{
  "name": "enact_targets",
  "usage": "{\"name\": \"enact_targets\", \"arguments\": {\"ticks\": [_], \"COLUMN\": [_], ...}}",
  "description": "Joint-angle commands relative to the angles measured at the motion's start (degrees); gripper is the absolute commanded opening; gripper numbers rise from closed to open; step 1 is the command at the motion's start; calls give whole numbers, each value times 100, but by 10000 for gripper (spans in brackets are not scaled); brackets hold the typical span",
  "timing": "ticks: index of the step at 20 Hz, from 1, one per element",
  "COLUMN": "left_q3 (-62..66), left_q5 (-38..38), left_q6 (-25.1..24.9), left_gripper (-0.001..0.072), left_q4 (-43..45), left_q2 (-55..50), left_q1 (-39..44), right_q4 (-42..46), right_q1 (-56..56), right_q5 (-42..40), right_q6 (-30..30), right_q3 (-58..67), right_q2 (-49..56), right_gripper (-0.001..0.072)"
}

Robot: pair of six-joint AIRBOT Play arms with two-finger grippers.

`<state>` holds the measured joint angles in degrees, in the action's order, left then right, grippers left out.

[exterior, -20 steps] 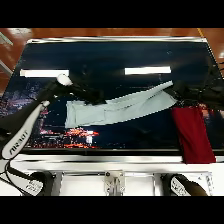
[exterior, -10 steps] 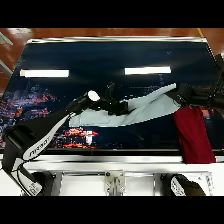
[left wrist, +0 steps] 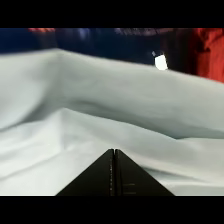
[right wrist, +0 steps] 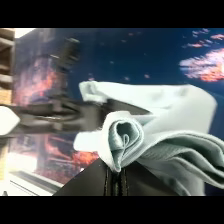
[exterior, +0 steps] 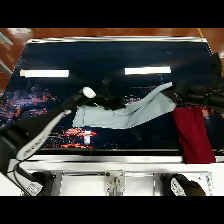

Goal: Fold the shirts.

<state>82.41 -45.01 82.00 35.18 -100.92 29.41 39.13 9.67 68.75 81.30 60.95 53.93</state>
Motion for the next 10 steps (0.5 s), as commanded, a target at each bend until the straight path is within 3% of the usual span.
{"name": "enact_targets", "arguments": {"ticks": [1, 3, 6, 10], "left_q3": [2, 2, 2, 2], "left_q5": [-632, -914, -1121, -1502], "left_q6": [706, 951, 1029, 1027], "left_gripper": [33, 33, 34, 34], "left_q4": [1906, 2505, 2590, 2592], "left_q2": [1128, 1991, 3235, 4439], "left_q1": [-1014, -1810, -3008, -3995], "right_q4": [-376, -879, -1878, -2933], "right_q1": [-953, -1845, -3154, -4352], "right_q5": [-1034, -1871, -3091, -3611], "right_q6": [-42, -291, -734, -1270], "right_q3": [7, 7, 31, 874], "right_q2": [358, 802, 1792, 3486], "right_gripper": [60, 60, 60, 60]}}
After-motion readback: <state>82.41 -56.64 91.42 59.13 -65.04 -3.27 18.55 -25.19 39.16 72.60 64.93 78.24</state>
